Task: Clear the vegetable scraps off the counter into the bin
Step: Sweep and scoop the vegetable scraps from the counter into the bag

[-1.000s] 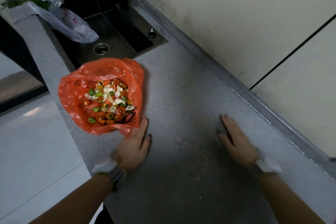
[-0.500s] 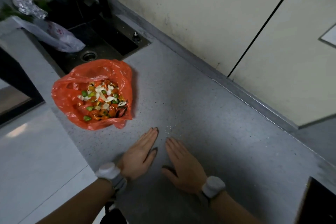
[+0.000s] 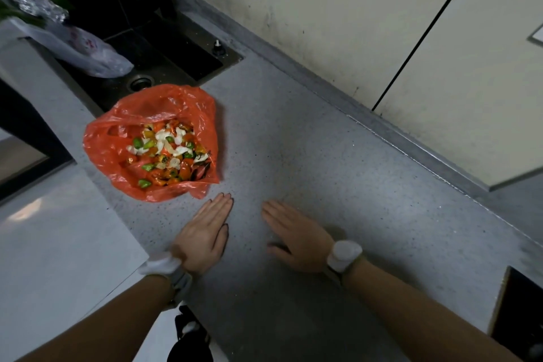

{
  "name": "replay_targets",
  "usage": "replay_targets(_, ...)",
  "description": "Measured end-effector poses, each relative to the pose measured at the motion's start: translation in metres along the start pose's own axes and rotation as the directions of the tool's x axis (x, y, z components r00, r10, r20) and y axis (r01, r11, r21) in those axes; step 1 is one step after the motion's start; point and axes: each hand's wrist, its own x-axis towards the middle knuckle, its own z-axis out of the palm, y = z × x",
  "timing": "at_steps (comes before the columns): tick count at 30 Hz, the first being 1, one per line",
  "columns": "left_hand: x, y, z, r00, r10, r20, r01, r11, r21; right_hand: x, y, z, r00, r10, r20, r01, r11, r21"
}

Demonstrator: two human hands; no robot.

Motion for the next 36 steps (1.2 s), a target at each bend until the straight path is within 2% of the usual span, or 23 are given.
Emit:
replay_targets(4,0.000,0.000,0.002,1.000,-0.004,0.015,0.004,1.000,0.008,-0.039,-0.019,0.002,0.999,-0.052,-0.016,0.053,0.988,0.142)
replay_targets(6,0.001,-0.002,0.002,1.000,-0.009,0.023,0.009,1.000,0.018,-0.060,-0.016,0.000,0.992,0.087,-0.092,-0.065,0.972,0.224)
replay_targets(7,0.000,-0.002,0.004,1.000,-0.009,0.024,0.008,1.000,0.027,-0.074,-0.013,0.001,0.961,0.235,-0.143,-0.187,0.939,0.288)
replay_targets(8,-0.001,-0.002,0.004,1.000,-0.014,0.025,0.013,0.999,0.031,-0.088,-0.010,0.004,0.893,0.413,-0.179,-0.328,0.869,0.370)
replay_targets(10,0.001,0.000,0.004,0.999,-0.037,0.021,0.036,0.999,0.027,-0.113,-0.010,0.014,0.665,0.726,-0.175,-0.553,0.636,0.539)
replay_targets(11,0.001,0.001,0.004,0.999,-0.048,0.019,0.047,0.999,0.022,-0.119,-0.012,0.019,0.560,0.814,-0.156,-0.617,0.536,0.577)
replay_targets(12,0.002,0.003,0.004,0.999,-0.052,0.015,0.052,0.998,0.018,-0.118,-0.016,0.024,0.492,0.857,-0.152,-0.660,0.481,0.577)
replay_targets(14,0.003,0.003,0.003,0.999,-0.047,0.019,0.047,0.999,0.027,-0.102,-0.024,0.029,0.420,0.891,-0.171,-0.717,0.442,0.539)
replay_targets(17,0.003,0.004,0.000,0.999,-0.050,0.015,0.050,0.998,0.024,-0.059,-0.036,0.024,0.380,0.897,-0.225,-0.737,0.441,0.512)
replay_targets(25,0.004,0.006,-0.004,0.999,-0.037,0.029,0.038,0.999,-0.039,0.021,-0.064,0.030,0.574,0.777,-0.257,-0.686,0.628,0.368)
replay_targets(28,0.003,0.005,-0.003,1.000,-0.009,0.010,0.009,0.999,-0.034,0.030,-0.075,0.033,0.667,0.705,-0.242,-0.645,0.709,0.285)
replay_targets(31,0.002,0.004,-0.004,1.000,0.018,-0.001,-0.018,0.999,-0.029,0.029,-0.090,0.037,0.724,0.637,-0.264,-0.582,0.770,0.262)
replay_targets(34,0.004,0.002,0.000,1.000,0.028,-0.015,-0.028,0.999,-0.031,0.020,-0.105,0.034,0.789,0.544,-0.285,-0.456,0.830,0.322)
replay_targets(36,0.002,-0.002,0.002,0.999,0.035,-0.013,-0.036,0.998,-0.044,0.010,-0.112,0.029,0.805,0.516,-0.291,-0.368,0.821,0.437)
